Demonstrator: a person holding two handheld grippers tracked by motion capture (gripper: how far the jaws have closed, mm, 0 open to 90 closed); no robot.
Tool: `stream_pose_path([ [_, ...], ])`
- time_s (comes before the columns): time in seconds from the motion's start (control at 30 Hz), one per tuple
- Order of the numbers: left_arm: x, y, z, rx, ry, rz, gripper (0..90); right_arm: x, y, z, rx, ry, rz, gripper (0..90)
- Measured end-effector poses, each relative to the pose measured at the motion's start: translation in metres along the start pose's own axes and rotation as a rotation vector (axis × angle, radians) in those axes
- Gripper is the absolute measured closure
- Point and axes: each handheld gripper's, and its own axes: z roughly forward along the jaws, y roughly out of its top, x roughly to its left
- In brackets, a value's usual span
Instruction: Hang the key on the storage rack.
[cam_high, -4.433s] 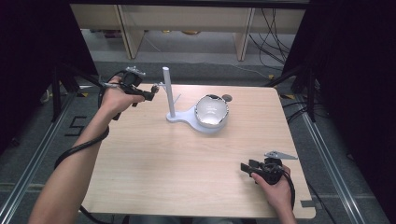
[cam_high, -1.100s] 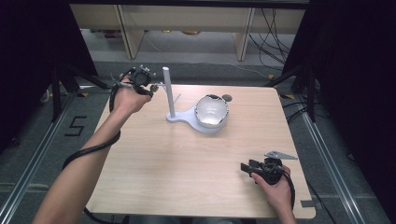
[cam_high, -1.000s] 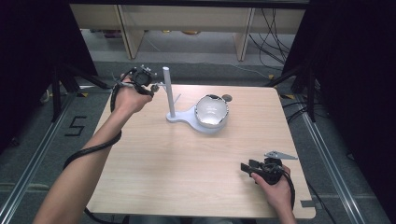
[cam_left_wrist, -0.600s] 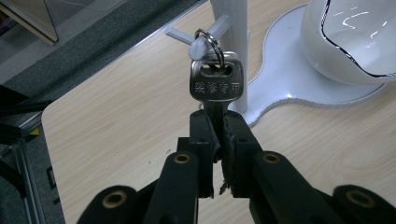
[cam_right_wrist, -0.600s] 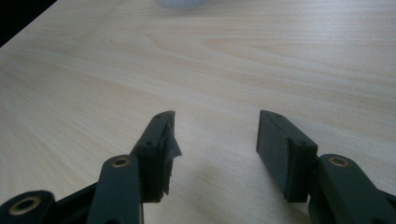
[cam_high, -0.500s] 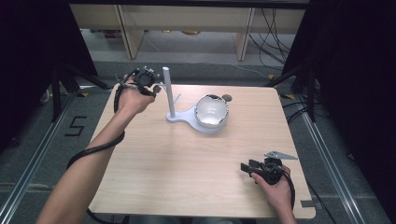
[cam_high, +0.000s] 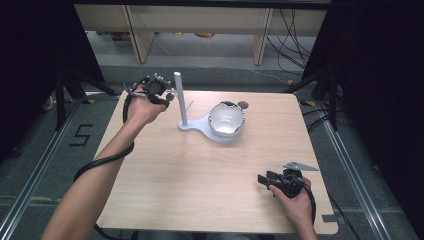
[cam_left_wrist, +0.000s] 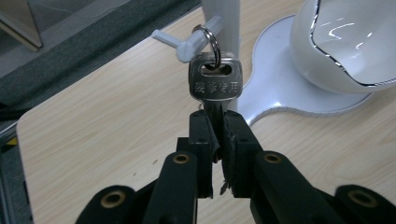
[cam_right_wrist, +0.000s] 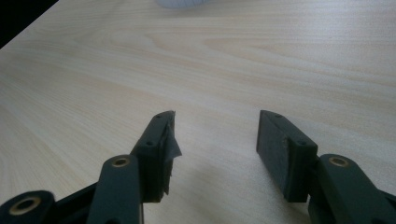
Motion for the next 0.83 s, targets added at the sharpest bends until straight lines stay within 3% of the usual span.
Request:
stream_pose_path([
  [0.27, -0.001, -0.01, -0.003, -0.067, -0.017, -0.009, 63.3, 0.0, 0.0, 0.0, -0.001, 0.001, 0.003, 47.8],
  [0.3, -0.002, -0.016, -0.005, -0.108, -0.027, -0.02, 60.2, 0.0, 0.0, 0.001, -0.003, 0.001, 0.003, 47.7],
  [0.4, -0.002, -0.026, -0.009, -0.142, -0.037, -0.017, 50.5, 0.0, 0.0, 0.001, -0.012, 0.007, 0.003, 47.7],
  [0.53, -0.006, -0.07, -0.012, -0.26, -0.071, -0.072, 35.4, 0.0, 0.0, 0.0, -0.009, 0.013, 0.007, 47.4],
  [0.6, -0.011, -0.094, -0.009, -0.323, -0.068, -0.096, 30.3, 0.0, 0.0, 0.0, -0.002, 0.009, 0.006, 47.2],
  [0.7, -0.025, -0.151, -0.005, -0.433, -0.072, -0.165, 27.9, 0.0, 0.0, -0.001, 0.0, 0.005, 0.006, 46.3],
  [0.8, -0.039, -0.202, 0.0, -0.474, -0.07, -0.198, 27.4, -0.001, -0.001, 0.0, -0.012, 0.023, 0.013, 45.8],
  [0.83, -0.039, -0.202, 0.0, -0.474, -0.07, -0.198, 27.0, -0.001, 0.0, -0.001, -0.005, 0.02, 0.015, 45.5],
])
